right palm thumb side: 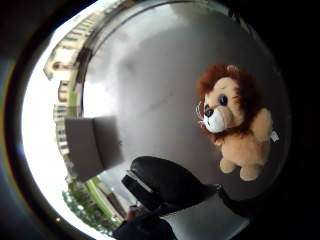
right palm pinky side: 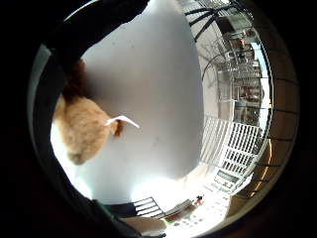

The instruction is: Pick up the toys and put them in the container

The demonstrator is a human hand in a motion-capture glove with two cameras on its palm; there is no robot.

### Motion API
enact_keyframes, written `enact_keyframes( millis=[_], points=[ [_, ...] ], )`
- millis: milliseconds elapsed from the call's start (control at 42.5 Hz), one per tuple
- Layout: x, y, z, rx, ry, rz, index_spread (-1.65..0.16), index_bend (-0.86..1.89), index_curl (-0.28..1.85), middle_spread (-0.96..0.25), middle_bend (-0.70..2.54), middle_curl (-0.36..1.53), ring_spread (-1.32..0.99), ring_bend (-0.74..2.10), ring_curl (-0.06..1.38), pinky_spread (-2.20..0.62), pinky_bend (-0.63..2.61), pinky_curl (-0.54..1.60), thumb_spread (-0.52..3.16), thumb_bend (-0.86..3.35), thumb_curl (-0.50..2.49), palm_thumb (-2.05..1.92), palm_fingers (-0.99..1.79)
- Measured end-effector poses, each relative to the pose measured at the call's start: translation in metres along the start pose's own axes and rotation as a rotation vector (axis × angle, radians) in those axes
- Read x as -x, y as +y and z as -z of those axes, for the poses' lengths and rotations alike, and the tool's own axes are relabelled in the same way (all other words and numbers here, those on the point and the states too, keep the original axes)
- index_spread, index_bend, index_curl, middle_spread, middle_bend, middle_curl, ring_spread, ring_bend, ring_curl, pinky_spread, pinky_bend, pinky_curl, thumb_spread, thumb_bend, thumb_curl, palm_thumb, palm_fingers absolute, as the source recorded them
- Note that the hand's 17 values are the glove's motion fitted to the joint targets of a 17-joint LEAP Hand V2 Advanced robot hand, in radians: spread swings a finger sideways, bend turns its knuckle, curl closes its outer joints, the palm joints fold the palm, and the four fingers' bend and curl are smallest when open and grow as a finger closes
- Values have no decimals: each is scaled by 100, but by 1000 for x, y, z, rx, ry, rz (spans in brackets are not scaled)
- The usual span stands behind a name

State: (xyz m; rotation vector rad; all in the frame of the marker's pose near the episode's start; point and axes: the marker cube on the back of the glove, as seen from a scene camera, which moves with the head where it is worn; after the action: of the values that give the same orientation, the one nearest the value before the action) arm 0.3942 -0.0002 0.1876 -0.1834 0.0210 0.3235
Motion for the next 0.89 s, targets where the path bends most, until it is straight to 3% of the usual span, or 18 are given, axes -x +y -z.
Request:
enact_keyframes(
  millis=[212, 259, 283, 330, 377, 400, 424, 542, 801, 895],
  points=[
    [-15, 1, -44, 73, 13, -51, -30, 3, 9, -1, 17, 37, -1, 46, 32, 3, 101, 33, 97, -3, 23, -2, -13],
    [-17, 2, -52, 93, 5, -59, -30, 2, 8, 1, 21, 38, -2, 57, 35, 2, 104, 33, 102, 3, 25, 8, -1],
    [-17, 3, -57, 101, -4, -62, -30, 4, 8, 1, 20, 38, -1, 53, 33, 2, 104, 33, 100, -2, 24, 2, -10],
    [-17, 5, -64, 111, -28, -66, -30, -1, 6, 2, 28, 41, -4, 70, 39, 0, 108, 34, 108, 11, 28, 22, 10],
    [-18, 6, -69, 115, -51, -70, -30, -2, 4, 2, 33, 42, -7, 76, 39, -2, 109, 34, 112, 14, 29, 29, 14],
    [-19, 6, -70, 116, -62, -72, -30, 5, 6, 3, 27, 40, -4, 70, 37, 0, 108, 33, 109, 6, 27, 16, -2],
    [-19, 7, -70, 119, -74, -74, -30, -1, 5, 2, 39, 45, -7, 81, 43, -4, 111, 36, 114, 16, 30, 32, 14],
    [-20, 8, -70, 123, -103, -81, -31, -2, -1, -3, 66, 52, -16, 95, 43, -18, 120, 35, 128, 36, 37, 62, 47],
    [-9, 10, -58, 106, -4, -86, -31, 7, 0, -8, 82, 59, -27, 106, 48, -31, 127, 38, 142, 56, 46, 85, 53],
    [-5, 10, -51, 88, 17, -90, -32, 4, -2, -11, 91, 61, -32, 111, 47, -37, 124, 37, 139, 59, 51, 92, 68]
  ],
)
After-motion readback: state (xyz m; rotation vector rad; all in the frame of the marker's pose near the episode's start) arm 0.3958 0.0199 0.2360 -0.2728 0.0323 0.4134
